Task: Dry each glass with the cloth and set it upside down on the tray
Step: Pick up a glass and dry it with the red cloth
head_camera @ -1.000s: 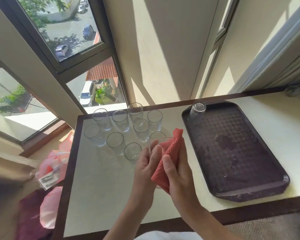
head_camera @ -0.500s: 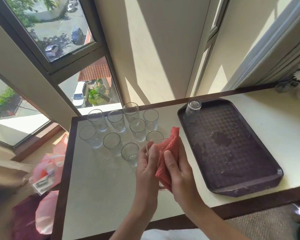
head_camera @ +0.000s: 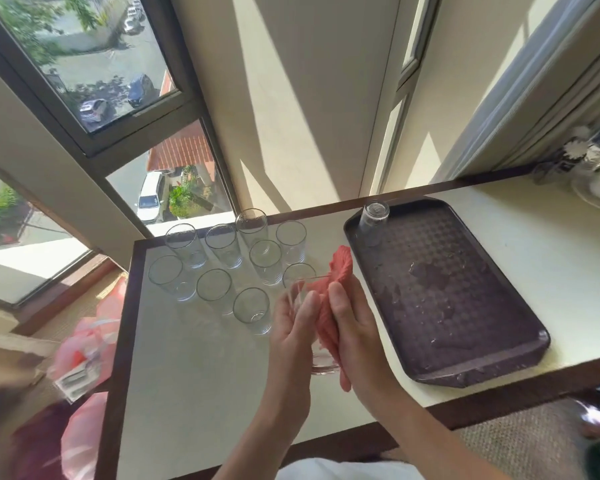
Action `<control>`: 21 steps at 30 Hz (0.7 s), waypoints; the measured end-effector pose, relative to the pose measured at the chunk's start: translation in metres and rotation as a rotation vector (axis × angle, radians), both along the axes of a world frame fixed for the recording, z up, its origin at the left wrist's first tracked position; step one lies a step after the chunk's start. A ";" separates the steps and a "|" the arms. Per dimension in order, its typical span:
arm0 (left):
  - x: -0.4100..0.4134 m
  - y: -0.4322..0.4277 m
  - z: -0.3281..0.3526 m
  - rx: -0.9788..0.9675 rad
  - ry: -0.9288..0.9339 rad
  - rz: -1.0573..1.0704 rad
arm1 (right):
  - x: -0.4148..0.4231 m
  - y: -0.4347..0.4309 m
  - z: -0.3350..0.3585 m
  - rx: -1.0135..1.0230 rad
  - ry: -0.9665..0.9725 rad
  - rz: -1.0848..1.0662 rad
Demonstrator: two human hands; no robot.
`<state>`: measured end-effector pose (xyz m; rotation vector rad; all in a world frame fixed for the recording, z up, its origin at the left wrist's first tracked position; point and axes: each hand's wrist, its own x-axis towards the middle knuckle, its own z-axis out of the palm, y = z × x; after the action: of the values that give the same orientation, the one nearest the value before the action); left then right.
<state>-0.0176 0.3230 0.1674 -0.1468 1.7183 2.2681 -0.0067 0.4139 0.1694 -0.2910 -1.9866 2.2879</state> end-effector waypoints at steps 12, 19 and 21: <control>0.010 0.000 0.006 0.078 -0.098 0.080 | 0.009 -0.003 -0.007 0.211 0.120 -0.012; 0.014 -0.002 0.005 0.069 -0.160 0.080 | 0.026 -0.014 -0.003 0.227 0.106 0.018; 0.014 -0.005 0.006 0.071 -0.161 0.086 | 0.029 -0.017 -0.009 0.218 0.119 0.026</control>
<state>-0.0036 0.3178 0.1739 -0.3835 1.5757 2.3046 0.0224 0.3971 0.1601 -0.1089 -2.1645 2.0252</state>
